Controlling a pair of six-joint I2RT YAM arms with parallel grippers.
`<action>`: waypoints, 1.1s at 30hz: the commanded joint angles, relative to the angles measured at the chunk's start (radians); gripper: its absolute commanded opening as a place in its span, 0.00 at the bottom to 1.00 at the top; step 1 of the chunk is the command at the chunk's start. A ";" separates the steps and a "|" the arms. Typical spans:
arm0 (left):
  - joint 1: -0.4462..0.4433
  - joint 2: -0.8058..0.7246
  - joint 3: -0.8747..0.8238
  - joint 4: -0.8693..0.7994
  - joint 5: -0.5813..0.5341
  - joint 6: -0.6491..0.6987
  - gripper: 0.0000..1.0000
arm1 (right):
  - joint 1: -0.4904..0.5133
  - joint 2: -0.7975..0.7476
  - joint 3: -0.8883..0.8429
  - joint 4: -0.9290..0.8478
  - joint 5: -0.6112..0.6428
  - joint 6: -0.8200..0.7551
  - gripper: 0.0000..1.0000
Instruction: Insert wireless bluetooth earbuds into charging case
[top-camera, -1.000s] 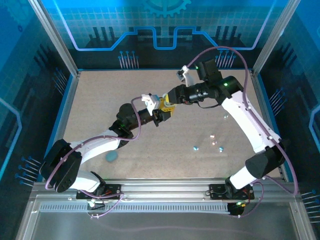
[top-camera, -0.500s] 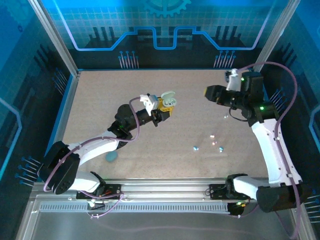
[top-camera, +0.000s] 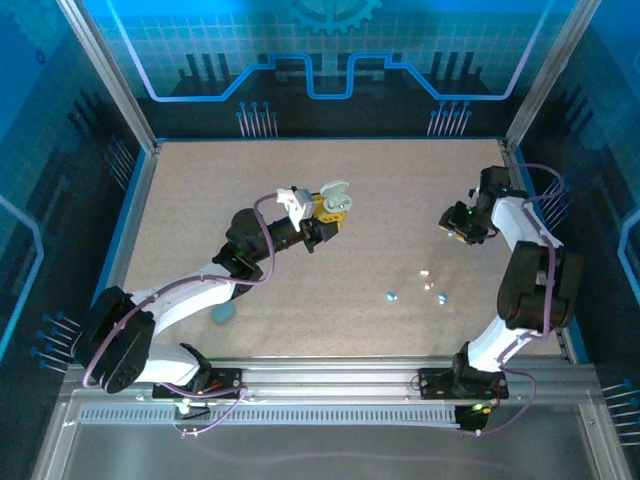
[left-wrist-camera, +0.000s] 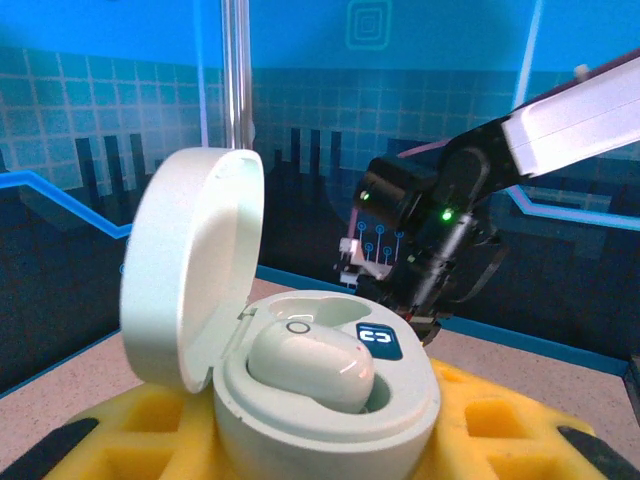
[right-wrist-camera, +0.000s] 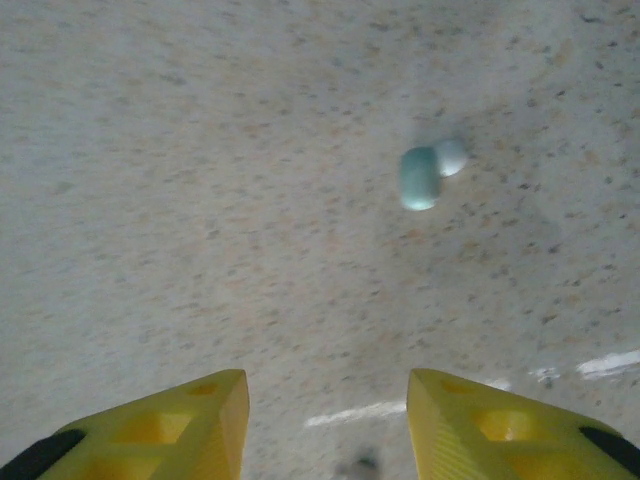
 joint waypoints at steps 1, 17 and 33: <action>-0.006 -0.031 0.005 0.020 0.032 -0.023 0.36 | -0.017 0.062 0.084 -0.036 0.096 -0.052 0.47; -0.005 -0.009 0.027 0.013 0.053 -0.040 0.36 | -0.024 0.388 0.403 -0.130 0.073 -0.201 0.47; -0.005 -0.027 0.027 0.001 0.053 -0.038 0.36 | -0.023 0.424 0.385 -0.207 0.002 -0.163 0.44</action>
